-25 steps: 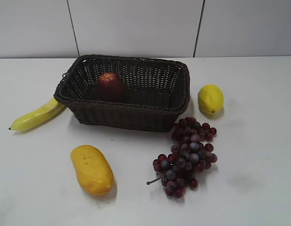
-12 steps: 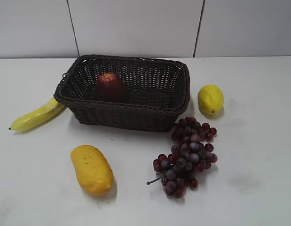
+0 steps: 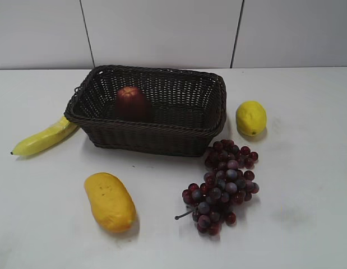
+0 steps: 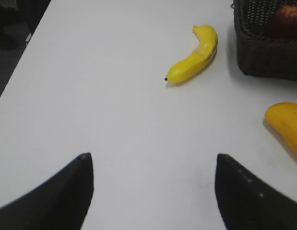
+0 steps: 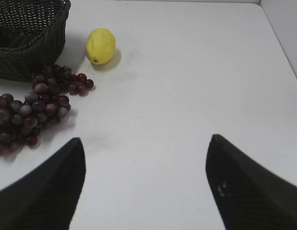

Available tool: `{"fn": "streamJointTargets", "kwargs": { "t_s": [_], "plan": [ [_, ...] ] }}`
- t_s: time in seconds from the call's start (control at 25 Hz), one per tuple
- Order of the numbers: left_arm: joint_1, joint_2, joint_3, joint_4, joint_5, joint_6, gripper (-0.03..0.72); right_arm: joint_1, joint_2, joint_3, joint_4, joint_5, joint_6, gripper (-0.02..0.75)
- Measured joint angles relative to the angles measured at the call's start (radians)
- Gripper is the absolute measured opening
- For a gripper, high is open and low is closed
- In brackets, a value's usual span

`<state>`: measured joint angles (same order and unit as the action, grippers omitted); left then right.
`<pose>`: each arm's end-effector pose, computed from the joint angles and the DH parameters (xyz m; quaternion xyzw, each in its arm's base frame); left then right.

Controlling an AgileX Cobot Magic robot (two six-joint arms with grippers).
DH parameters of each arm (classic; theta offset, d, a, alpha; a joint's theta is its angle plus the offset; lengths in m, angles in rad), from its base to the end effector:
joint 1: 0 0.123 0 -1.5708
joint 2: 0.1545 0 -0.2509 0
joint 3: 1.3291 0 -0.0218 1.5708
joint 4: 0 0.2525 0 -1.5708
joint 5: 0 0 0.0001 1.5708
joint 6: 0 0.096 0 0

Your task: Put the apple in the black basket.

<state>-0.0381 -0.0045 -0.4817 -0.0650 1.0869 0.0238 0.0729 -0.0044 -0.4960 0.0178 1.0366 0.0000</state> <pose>0.0354 -0.0069 0.2687 0.0282 0.8626 -0.0361 0.5039 0.0362 0.0041 0.2769 -0.0311 0.8462 0.0283 0.5312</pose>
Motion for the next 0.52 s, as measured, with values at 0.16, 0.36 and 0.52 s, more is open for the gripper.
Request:
{"fn": "streamJointTargets", "kwargs": {
  "t_s": [0.16,0.36,0.52],
  "plan": [
    [0.0,0.0,0.0,-0.002,-0.001,0.001,0.589,0.0,0.0,0.0,0.0,0.0,0.0,0.591],
    [0.0,0.0,0.0,-0.004,-0.001,0.002,0.589,0.0,0.0,0.0,0.0,0.0,0.0,0.591],
    [0.0,0.0,0.0,-0.004,-0.001,0.002,0.589,0.0,0.0,0.0,0.0,0.0,0.0,0.591]
  ]
}}
